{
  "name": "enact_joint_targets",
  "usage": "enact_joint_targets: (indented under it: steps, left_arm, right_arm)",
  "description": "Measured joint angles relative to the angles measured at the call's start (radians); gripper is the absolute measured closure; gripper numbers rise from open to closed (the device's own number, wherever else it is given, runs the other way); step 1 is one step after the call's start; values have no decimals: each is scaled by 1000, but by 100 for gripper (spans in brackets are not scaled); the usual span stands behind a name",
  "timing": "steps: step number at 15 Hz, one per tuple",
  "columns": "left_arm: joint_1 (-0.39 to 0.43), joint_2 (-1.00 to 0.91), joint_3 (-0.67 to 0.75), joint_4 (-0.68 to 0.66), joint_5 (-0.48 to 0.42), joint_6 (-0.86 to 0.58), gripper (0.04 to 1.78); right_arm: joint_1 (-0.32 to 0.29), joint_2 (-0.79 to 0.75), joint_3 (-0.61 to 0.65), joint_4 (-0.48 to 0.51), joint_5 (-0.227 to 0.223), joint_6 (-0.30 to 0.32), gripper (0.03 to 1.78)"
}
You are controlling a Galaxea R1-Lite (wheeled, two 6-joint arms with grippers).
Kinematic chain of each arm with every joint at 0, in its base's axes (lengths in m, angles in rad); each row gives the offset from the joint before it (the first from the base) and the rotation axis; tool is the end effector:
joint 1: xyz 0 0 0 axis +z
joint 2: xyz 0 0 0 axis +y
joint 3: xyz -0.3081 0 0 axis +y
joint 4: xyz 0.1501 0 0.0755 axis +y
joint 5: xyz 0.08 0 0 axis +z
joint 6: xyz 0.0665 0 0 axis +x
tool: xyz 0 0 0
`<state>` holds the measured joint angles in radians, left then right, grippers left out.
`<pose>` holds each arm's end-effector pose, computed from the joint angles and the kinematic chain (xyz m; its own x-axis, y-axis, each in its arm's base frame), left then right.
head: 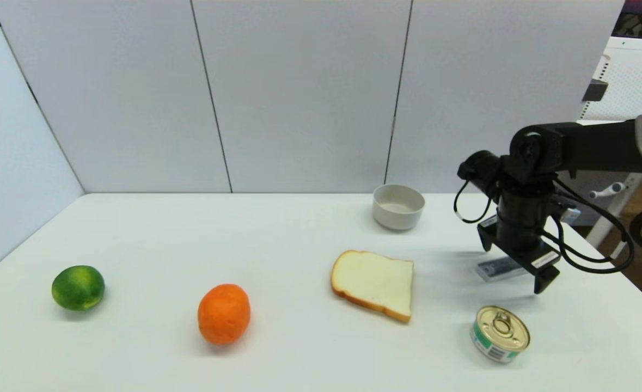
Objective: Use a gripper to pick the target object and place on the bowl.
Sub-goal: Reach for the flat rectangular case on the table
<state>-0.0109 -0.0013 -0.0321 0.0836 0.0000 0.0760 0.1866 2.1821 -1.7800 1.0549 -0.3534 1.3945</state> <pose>-0.0143 0.0002 0.0727 0.9987 -0.0109 -0.0502 0.0147 0.9970 0.0758 0.3587 0.0443 0.1216 0.1689 -0.3203 -0.9321 0.9374 0.3444 0.0515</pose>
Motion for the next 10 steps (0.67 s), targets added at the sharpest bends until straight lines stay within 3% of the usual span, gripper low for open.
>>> enact_joint_targets:
  steps: [10]
  left_arm:
    - [0, 0, 0, 0, 0, 0, 11]
  right_arm:
    - [1, 12, 0, -24, 0, 10, 10]
